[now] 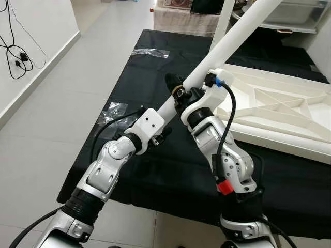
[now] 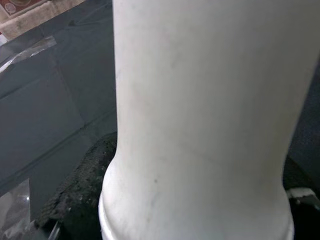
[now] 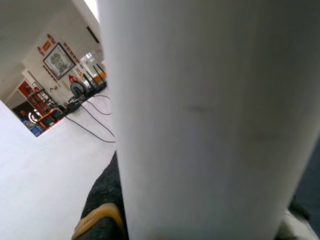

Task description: Building children table

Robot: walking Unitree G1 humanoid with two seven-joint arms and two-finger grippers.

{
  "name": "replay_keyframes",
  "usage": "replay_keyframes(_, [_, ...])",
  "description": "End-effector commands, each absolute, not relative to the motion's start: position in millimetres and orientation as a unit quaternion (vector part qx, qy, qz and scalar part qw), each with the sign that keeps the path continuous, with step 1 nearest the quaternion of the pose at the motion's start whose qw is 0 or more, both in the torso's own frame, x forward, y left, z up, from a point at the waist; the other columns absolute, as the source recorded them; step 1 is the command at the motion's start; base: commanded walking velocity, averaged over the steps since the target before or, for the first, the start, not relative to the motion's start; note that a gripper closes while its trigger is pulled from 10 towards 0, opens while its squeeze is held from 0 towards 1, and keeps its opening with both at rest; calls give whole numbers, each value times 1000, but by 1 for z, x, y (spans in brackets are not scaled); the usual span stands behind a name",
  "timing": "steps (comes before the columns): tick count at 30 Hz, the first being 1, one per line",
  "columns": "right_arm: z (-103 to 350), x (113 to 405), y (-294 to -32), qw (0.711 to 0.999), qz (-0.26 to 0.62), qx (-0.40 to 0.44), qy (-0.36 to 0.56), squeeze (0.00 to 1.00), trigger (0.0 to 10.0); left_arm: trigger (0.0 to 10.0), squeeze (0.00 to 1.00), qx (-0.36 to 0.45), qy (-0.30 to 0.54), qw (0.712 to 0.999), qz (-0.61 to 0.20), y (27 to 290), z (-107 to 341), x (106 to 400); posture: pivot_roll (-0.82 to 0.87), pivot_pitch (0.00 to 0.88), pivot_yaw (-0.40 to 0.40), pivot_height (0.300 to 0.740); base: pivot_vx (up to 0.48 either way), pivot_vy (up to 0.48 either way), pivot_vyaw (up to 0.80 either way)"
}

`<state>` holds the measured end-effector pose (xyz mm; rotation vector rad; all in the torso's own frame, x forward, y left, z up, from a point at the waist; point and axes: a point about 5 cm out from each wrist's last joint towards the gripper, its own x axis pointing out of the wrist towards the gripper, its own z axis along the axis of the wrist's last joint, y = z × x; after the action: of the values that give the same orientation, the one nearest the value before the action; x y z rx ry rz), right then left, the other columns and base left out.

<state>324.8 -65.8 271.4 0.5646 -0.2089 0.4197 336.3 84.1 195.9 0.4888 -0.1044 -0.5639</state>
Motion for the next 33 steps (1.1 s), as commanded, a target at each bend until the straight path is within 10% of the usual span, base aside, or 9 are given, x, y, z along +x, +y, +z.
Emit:
replay_keyframes(1, [277, 320, -64, 926, 224, 281, -115, 0, 10000, 0, 0, 242, -39, 925, -291, 80, 186, 333, 114, 141, -47, 740, 0, 0, 0])
replay_keyframes(6, [277, 320, -65, 927, 222, 277, -116, 0, 10000, 0, 0, 249, -40, 924, -288, 81, 187, 334, 115, 140, -46, 740, 0, 0, 0])
replay_keyframes(7, [276, 320, -66, 927, 225, 276, -119, 1000, 10000, 10000, 0, 249, -49, 920, -297, 80, 191, 333, 113, 135, -44, 740, 0, 0, 0])
replay_keyframes(15, [276, 320, -68, 916, 264, 276, -125, 1000, 10000, 10000, 0, 241, -56, 914, -320, 88, 197, 327, 113, 129, -37, 740, 0, 0, 0])
replay_keyframes(16, [275, 320, -69, 912, 277, 277, -126, 0, 10000, 10000, 0, 236, -51, 909, -340, 91, 197, 322, 116, 126, -35, 740, 0, 0, 0])
replay_keyframes(33, [258, 309, -73, 848, 461, 231, -122, 0, 10000, 10000, 0, 107, 52, 836, -536, 123, 194, 276, 131, 124, -23, 740, 0, 0, 0])
